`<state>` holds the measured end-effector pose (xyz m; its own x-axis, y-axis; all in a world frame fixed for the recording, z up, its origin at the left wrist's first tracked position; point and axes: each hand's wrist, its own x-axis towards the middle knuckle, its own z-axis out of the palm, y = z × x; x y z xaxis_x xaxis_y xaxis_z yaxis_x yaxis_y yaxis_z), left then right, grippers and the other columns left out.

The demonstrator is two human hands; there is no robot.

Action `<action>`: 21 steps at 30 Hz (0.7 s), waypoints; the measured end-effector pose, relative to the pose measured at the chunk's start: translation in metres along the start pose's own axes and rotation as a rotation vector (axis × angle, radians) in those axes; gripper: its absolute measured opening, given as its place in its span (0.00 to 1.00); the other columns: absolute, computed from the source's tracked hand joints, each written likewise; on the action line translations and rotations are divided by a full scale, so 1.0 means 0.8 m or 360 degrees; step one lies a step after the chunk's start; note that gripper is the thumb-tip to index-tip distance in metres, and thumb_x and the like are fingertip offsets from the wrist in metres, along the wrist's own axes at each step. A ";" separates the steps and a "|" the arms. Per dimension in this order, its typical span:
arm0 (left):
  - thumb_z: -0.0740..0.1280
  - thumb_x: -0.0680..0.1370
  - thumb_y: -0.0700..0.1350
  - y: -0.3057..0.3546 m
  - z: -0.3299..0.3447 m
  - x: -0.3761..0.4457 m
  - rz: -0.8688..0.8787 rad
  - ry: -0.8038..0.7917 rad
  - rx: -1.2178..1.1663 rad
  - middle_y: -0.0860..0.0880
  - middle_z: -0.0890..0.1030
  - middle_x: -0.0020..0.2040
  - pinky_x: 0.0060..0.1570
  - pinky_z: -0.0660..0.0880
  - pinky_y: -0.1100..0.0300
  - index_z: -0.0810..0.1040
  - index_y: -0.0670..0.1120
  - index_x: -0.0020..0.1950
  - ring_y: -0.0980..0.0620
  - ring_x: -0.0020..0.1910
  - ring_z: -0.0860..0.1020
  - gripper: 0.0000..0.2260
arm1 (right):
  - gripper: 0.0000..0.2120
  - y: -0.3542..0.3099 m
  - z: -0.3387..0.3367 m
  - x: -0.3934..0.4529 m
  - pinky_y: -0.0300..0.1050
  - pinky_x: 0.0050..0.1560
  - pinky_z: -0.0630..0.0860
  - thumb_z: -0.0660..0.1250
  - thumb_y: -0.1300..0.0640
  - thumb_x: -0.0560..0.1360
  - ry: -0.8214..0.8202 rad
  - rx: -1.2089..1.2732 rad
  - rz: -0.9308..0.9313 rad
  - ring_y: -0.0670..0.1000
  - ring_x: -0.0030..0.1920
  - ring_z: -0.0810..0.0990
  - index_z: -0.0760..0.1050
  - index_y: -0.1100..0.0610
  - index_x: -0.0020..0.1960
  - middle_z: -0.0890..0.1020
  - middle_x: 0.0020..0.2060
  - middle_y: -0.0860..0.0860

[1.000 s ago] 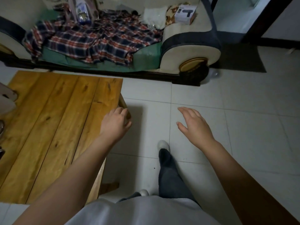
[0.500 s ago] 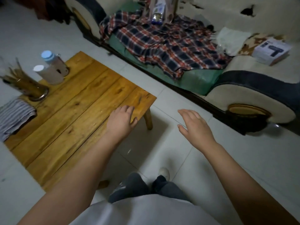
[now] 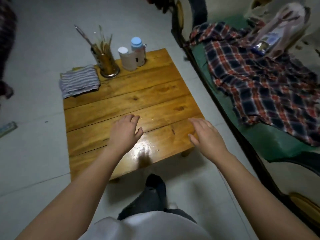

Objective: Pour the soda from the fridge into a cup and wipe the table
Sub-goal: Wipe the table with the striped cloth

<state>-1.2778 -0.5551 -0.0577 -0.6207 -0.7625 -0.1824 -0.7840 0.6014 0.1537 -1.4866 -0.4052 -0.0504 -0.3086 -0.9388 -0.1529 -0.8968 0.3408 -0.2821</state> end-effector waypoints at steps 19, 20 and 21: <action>0.59 0.78 0.50 -0.142 0.002 0.064 -0.0656 -0.0020 -0.0264 0.44 0.71 0.67 0.62 0.66 0.53 0.66 0.45 0.70 0.45 0.66 0.68 0.21 | 0.24 -0.100 0.022 0.241 0.46 0.67 0.63 0.60 0.52 0.78 -0.0231 -0.0017 -0.0584 0.53 0.69 0.65 0.61 0.56 0.71 0.69 0.68 0.53; 0.59 0.78 0.49 -0.147 0.003 0.064 -0.0698 -0.0008 -0.0283 0.44 0.71 0.67 0.62 0.67 0.53 0.66 0.45 0.70 0.45 0.66 0.68 0.21 | 0.24 -0.106 0.025 0.251 0.46 0.67 0.62 0.60 0.53 0.78 -0.0252 -0.0015 -0.0619 0.53 0.69 0.65 0.61 0.56 0.71 0.69 0.68 0.53; 0.59 0.79 0.49 -0.151 0.005 0.065 -0.0742 0.0003 -0.0295 0.45 0.71 0.67 0.62 0.67 0.53 0.66 0.45 0.70 0.46 0.66 0.68 0.21 | 0.24 -0.112 0.028 0.262 0.47 0.67 0.63 0.60 0.53 0.78 -0.0270 -0.0015 -0.0656 0.53 0.69 0.65 0.61 0.56 0.71 0.69 0.68 0.53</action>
<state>-1.2154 -0.6669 -0.0896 -0.2047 -0.9406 -0.2708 -0.9632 0.1445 0.2265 -1.4636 -0.6316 -0.0784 0.1311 -0.9743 -0.1832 -0.9371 -0.0614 -0.3437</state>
